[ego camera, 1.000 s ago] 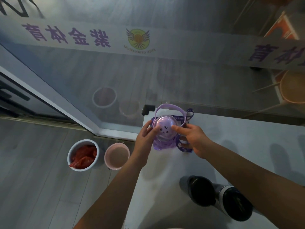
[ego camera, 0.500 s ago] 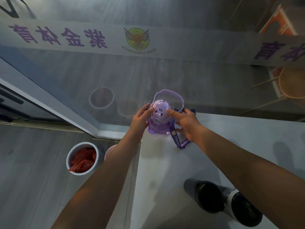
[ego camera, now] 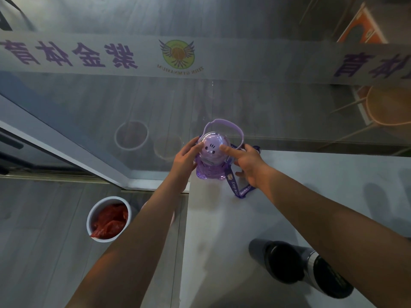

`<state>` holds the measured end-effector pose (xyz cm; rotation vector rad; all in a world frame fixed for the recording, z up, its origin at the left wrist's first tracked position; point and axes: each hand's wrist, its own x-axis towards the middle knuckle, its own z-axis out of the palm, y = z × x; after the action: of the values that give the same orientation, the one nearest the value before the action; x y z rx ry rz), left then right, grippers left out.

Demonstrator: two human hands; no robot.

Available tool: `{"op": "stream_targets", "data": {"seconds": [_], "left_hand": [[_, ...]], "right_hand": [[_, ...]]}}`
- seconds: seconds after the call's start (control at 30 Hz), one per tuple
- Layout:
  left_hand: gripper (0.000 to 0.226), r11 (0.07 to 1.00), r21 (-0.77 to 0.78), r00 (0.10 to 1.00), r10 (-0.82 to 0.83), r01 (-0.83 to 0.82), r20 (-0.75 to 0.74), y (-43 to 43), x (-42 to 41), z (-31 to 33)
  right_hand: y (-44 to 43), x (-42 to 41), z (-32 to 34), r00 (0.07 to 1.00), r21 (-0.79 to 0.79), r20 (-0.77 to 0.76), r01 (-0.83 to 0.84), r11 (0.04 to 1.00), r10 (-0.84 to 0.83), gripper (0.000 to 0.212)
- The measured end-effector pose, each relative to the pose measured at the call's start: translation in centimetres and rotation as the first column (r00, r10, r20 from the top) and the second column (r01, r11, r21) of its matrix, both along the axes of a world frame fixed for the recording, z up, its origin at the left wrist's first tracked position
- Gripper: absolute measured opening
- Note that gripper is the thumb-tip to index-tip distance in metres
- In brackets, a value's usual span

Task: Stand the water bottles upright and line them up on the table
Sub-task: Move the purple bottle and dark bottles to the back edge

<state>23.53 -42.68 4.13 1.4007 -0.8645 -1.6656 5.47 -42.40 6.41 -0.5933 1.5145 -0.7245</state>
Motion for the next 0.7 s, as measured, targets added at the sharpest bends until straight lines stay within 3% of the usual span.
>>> {"op": "stream_targets", "data": {"seconds": [0.17,0.23,0.37,0.5,0.7], "left_hand": [[0.05,0.998,-0.036,0.994,0.046,-0.043,0.103,1.4,-0.3,2.2],[0.059,0.995,-0.093,0.984,0.058,-0.043,0.167,2.5,0.0,2.8],[0.055,0.983,-0.17,0.973,0.103,-0.067,0.209,6.5,0.3,3.4],[0.054,0.991,-0.136,0.974,0.039,-0.009,0.221,11.8,-1.3,2.9],[0.07,0.946,-0.051,0.874,-0.275,0.321,0.4,19.1,-4.4,0.6]], "right_hand": [[0.7,-0.5,1.3,0.996,-0.02,-0.08,0.025,0.999,-0.027,0.119],[1.9,-1.3,2.7,0.992,-0.065,-0.122,-0.003,0.998,-0.005,0.106],[6.2,-3.8,6.3,0.938,-0.154,-0.293,-0.237,0.959,0.185,0.06],[12.1,-6.5,9.3,0.818,-0.145,-0.445,-0.467,0.872,0.364,0.04],[18.6,-9.4,9.0,0.426,0.003,-0.657,-0.824,0.566,0.622,0.06]]}}
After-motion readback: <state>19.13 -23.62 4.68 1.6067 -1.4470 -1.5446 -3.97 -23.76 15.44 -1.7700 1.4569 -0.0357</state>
